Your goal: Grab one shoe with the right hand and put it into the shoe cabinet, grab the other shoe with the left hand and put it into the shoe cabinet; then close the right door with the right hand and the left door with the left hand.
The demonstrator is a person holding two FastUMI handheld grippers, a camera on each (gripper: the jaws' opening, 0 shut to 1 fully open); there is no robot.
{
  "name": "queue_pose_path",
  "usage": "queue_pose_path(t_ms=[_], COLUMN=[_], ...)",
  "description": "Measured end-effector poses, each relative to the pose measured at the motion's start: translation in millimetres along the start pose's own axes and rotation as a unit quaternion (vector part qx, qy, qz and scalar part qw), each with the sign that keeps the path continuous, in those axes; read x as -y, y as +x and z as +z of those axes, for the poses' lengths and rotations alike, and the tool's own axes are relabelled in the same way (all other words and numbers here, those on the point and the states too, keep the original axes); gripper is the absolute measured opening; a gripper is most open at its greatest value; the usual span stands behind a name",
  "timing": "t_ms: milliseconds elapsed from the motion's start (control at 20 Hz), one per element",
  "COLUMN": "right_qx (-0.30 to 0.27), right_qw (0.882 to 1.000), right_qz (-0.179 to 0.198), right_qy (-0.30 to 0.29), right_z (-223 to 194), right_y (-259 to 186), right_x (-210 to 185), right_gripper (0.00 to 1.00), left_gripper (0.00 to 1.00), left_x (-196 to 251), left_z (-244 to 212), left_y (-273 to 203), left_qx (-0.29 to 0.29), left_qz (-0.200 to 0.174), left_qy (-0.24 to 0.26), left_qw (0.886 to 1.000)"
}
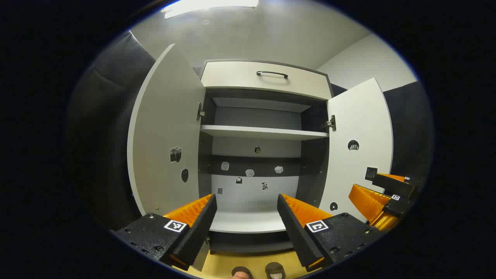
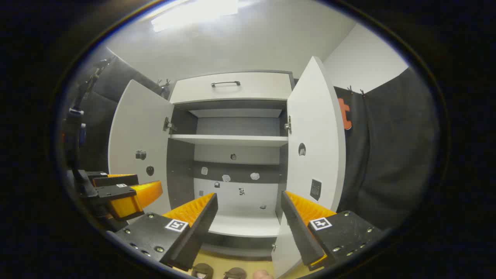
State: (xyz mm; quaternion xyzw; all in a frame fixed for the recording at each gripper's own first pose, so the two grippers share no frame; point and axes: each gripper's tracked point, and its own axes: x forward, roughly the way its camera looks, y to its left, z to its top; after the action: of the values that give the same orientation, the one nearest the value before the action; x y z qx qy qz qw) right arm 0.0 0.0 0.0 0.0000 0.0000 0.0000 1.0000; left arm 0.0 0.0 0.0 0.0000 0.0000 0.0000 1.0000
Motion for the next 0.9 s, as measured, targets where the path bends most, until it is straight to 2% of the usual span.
queue_pose_path(t_ms=[700, 900], right_qx=[0.003, -0.016], right_qw=[1.0, 1.0], right_qz=[0.017, 0.026], right_qy=[0.011, -0.002], right_z=[-2, -39], right_y=[11, 18], right_x=[2, -7], right_gripper=[0.98, 0.98], left_gripper=[0.96, 0.96], left_x=[-7, -15], left_z=[9, 12], left_y=[-3, -4], left_qx=[0.01, 0.011], left_qz=[0.025, 0.038], left_qy=[0.008, 0.006], left_qw=[1.0, 0.999])
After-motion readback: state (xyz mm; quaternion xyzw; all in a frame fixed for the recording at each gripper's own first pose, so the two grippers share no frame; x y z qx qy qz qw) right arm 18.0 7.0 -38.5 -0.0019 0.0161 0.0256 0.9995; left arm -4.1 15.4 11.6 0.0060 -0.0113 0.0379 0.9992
